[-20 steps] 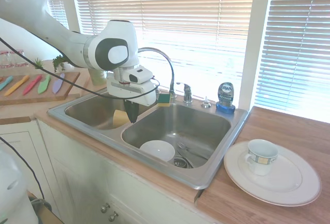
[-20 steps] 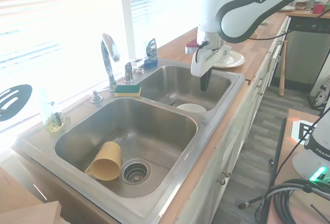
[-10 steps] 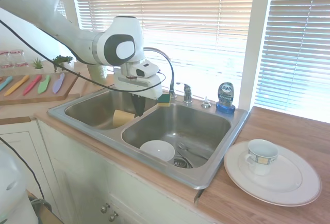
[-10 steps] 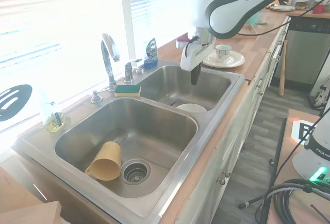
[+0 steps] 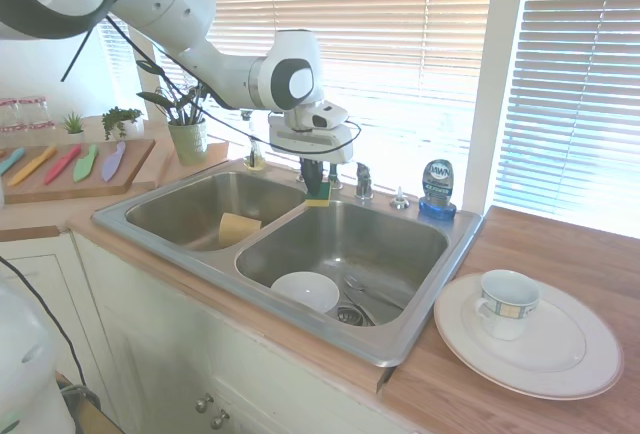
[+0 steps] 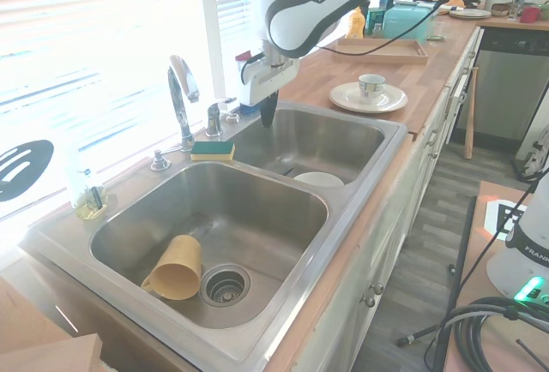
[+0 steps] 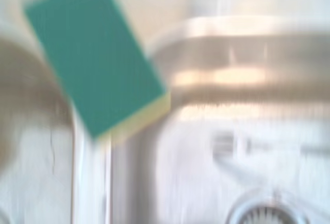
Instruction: Turn on the faucet
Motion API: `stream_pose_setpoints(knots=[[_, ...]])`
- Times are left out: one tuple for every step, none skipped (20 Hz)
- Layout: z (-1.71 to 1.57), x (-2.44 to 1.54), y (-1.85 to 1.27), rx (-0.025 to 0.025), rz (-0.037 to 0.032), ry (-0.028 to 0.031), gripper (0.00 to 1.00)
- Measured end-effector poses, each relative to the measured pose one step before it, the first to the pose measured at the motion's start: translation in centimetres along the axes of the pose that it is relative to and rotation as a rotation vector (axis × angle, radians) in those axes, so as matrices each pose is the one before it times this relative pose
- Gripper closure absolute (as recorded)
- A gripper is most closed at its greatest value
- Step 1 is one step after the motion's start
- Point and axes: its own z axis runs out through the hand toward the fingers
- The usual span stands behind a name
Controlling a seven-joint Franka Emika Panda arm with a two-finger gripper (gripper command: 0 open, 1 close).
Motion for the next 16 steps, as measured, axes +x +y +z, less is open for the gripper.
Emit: stream_pose_setpoints(knots=[[-0.064, 0.670, -0.686, 0.00066, 0.00195, 0.00244, 1.00], [0.108, 0.590, -0.540, -0.00043, 0.00224, 0.00183, 1.00], [0.182, 0.501, -0.410, 0.00047, 0.00347, 0.00077, 1.00], [0.253, 0.410, -0.346, 0.00098, 0.00436, -0.00165, 1.00], [0.274, 0.341, -0.342, 0.00119, 0.00220, 0.00027, 1.00], [0.292, 0.279, -0.273, 0.00124, 0.00195, -0.00005, 1.00], [0.199, 0.283, -0.262, 0.00244, 0.00164, 0.00092, 1.00], [0.145, 0.254, -0.254, 0.00232, 0.00086, 0.00198, 1.00], [0.081, 0.260, -0.233, 0.00265, 0.00066, 0.00284, 1.00], [0.080, 0.253, -0.218, 0.00256, 0.00080, 0.00279, 1.00], [0.101, 0.252, -0.225, 0.00234, 0.00085, 0.00277, 1.00], [0.148, 0.227, -0.215, 0.00166, 0.00064, 0.00223, 1.00], [0.207, 0.198, -0.192, 0.00079, 0.00057, 0.00138, 1.00], [0.213, 0.174, -0.196, 0.00069, 0.00019, 0.00118, 1.00], [0.218, 0.138, -0.186, 0.00027, -0.00017, 0.00095, 1.00], [0.147, 0.107, -0.170, 0.00052, -0.00035, 0.00137, 1.00]])
